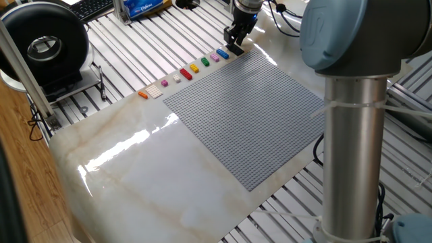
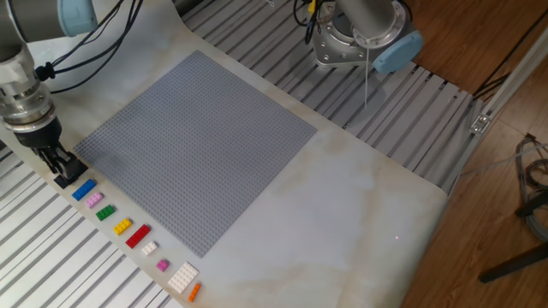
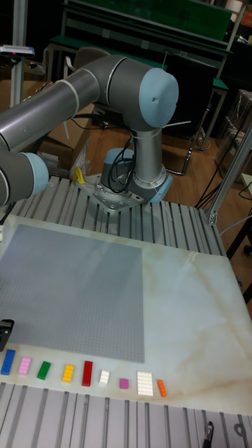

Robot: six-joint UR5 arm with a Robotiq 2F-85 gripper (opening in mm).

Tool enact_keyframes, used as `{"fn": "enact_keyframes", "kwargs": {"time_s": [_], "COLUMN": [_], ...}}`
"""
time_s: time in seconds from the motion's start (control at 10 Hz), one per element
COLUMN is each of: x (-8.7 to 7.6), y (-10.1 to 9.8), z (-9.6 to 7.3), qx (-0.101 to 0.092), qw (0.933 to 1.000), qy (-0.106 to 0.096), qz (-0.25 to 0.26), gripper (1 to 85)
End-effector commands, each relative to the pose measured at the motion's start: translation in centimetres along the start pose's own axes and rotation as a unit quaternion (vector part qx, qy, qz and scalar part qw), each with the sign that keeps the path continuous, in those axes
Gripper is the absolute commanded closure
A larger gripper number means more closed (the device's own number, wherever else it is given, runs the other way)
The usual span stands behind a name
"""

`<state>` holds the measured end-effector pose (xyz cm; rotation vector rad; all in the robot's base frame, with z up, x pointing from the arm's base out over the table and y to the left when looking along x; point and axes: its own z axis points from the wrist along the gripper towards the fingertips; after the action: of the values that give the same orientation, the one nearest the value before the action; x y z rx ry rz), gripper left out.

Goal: Stack small Lego blocks one on top of the other

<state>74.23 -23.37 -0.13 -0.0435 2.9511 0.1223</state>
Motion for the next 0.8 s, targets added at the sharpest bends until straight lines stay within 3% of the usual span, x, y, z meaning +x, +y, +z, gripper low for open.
{"fn": "enact_keyframes", "kwargs": {"time_s": [0.0,0.1,0.3,0.7], "x": [-0.3,-0.3,-0.5,-0.1], "y": [0.1,0.0,0.6,1.0], "z": [-0.2,-0.4,-0.3,-1.4], "qx": [0.004,0.011,0.000,0.005], "qw": [0.9996,0.9994,0.9993,0.9988], "qy": [-0.012,-0.013,-0.016,0.006], "qz": [0.025,0.030,0.034,0.049], "gripper": [41.0,40.7,40.3,40.3]}}
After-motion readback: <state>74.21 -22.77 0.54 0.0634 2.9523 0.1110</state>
